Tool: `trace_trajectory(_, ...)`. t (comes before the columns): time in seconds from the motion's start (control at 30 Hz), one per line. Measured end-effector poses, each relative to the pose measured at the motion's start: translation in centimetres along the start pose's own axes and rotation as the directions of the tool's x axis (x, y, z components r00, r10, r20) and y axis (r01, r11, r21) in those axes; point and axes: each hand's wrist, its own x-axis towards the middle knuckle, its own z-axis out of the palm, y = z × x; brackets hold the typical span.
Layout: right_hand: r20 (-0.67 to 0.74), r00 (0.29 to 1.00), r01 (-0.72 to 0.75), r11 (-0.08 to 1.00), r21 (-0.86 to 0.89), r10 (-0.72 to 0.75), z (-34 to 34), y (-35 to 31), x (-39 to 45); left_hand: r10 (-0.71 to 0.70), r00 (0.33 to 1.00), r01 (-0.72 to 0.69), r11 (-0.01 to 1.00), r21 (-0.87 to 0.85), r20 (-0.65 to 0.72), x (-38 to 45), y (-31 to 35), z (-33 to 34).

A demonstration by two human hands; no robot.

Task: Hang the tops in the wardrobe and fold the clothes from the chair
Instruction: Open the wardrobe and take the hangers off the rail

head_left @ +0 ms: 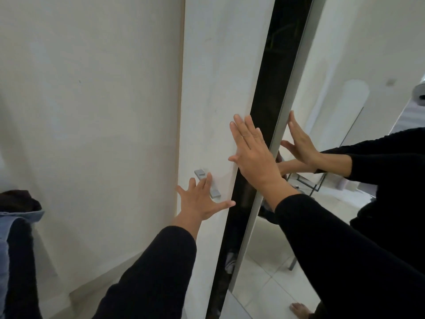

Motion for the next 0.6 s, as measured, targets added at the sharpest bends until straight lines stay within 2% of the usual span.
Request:
trace_trajectory(0.17, -0.029, 0.997, 0.072, 0.997, -0.005, -0.072, -0.5, -3.4, 1.0, 0.025, 0.999, -0.024, 0.999, 0.040, -0.030, -1.5, -3.7, -0.2)
trace_trajectory(0.37, -0.062, 0.988, 0.139, 0.989, -0.056, -0.143, 0.5, -8.3, 3.0, 0.053, 0.992, -0.057, 0.998, -0.035, -0.119, -3.7, -9.0, -0.3)
trace_trajectory(0.47, -0.051, 0.989, 0.135, 0.988, -0.079, -0.140, 0.9, -10.6, 4.0, 0.081, 0.984, -0.092, 0.994, -0.062, -0.160, -4.8, -11.4, -0.5)
trace_trajectory(0.6, -0.059, 0.995, 0.082, 0.997, -0.005, -0.082, 1.2, -13.5, 5.5, 0.099, 0.975, -0.098, 0.995, 0.015, -0.198, -6.1, -14.0, -1.0)
